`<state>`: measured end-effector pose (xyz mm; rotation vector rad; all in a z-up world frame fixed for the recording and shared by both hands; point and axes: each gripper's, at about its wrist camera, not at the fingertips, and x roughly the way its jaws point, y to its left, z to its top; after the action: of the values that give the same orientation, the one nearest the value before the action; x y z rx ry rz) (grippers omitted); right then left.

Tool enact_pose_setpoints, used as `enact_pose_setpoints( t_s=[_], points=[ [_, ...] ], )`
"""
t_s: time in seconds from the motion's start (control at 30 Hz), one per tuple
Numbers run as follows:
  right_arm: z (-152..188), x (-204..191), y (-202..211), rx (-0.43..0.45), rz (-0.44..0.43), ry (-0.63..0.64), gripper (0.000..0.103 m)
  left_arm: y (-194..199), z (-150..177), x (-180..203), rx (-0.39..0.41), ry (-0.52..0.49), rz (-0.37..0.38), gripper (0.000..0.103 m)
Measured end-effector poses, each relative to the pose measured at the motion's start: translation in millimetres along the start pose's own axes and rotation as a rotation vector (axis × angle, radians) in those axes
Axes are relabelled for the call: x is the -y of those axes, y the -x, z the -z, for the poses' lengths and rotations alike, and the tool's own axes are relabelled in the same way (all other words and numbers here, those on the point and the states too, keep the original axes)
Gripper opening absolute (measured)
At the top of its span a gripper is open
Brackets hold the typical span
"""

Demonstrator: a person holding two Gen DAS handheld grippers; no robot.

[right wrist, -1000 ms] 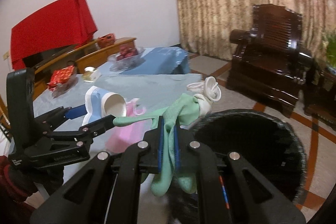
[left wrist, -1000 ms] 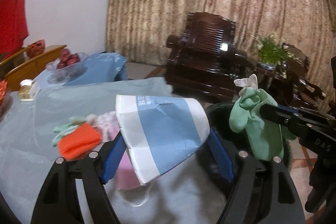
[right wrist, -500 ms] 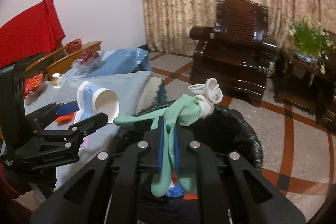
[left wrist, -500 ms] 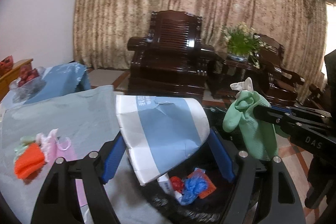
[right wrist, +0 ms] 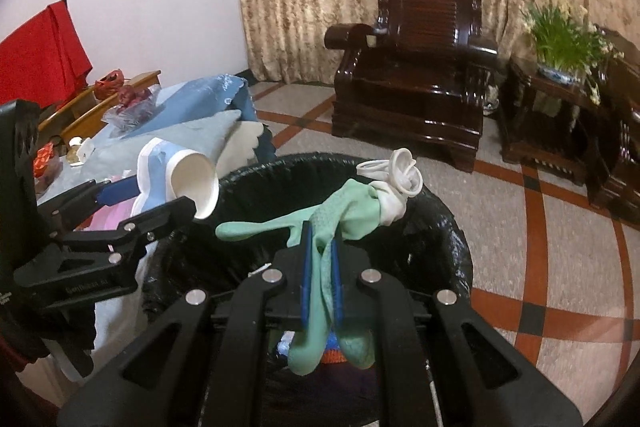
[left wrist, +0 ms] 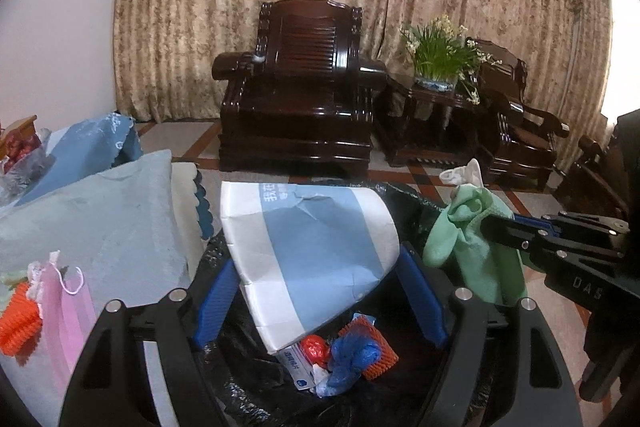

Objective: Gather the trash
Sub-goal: 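Carry cup and glove over the black bin and open both grippers to drop them, then move both tools back over the remaining trash on the table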

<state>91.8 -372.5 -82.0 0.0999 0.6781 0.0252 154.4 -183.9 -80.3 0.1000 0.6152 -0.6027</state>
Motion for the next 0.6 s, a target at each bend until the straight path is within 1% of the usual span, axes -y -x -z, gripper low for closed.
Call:
enact_pose_setpoints(
  t_s=[0.07,0.13,0.17,0.23,0.27,0.3,0.33,0.37,0.4,0.43,0.47,0.5,0.6],
  points=[
    [2,2,-4,-0.01,0.003,-0.004,0.008,-5,-2,0,-0.01,0.004,0.008,0.077],
    [5,4,-6,-0.018,0.014,-0.005,0.012,-8,-4,0,-0.023,0.008,0.013,0.078],
    [5,4,-7,-0.022,0.021,-0.008,0.014,-10,-5,0,-0.03,0.012,0.02,0.079],
    [7,5,-9,-0.028,0.031,-0.013,0.022,-9,-5,-1,-0.036,0.02,0.021,0.083],
    [7,5,-9,-0.024,0.04,-0.015,0.031,-9,-5,-2,-0.035,0.022,0.021,0.083],
    [8,5,-8,-0.023,0.043,-0.017,0.036,-8,-5,-4,-0.037,0.026,0.023,0.083],
    [8,6,-8,-0.022,0.045,-0.018,0.038,-7,-5,-5,-0.038,0.031,0.023,0.083],
    [8,6,-7,-0.021,0.05,-0.018,0.045,-6,-4,-8,-0.038,0.036,0.022,0.084],
    [8,5,-6,-0.018,0.058,-0.02,0.062,-4,-4,-9,-0.036,0.042,0.019,0.084],
    [9,4,-4,-0.01,0.068,-0.024,0.071,-2,-4,-12,-0.034,0.05,0.014,0.085],
    [9,2,-2,0.002,0.072,-0.026,0.084,2,-4,-16,-0.03,0.058,0.008,0.086],
    [9,1,0,0.012,0.071,-0.027,0.089,5,-4,-20,-0.025,0.066,0.0,0.088],
    [9,-7,4,0.026,0.059,-0.04,0.093,16,-2,-33,-0.013,0.082,-0.032,0.09]
  ],
)
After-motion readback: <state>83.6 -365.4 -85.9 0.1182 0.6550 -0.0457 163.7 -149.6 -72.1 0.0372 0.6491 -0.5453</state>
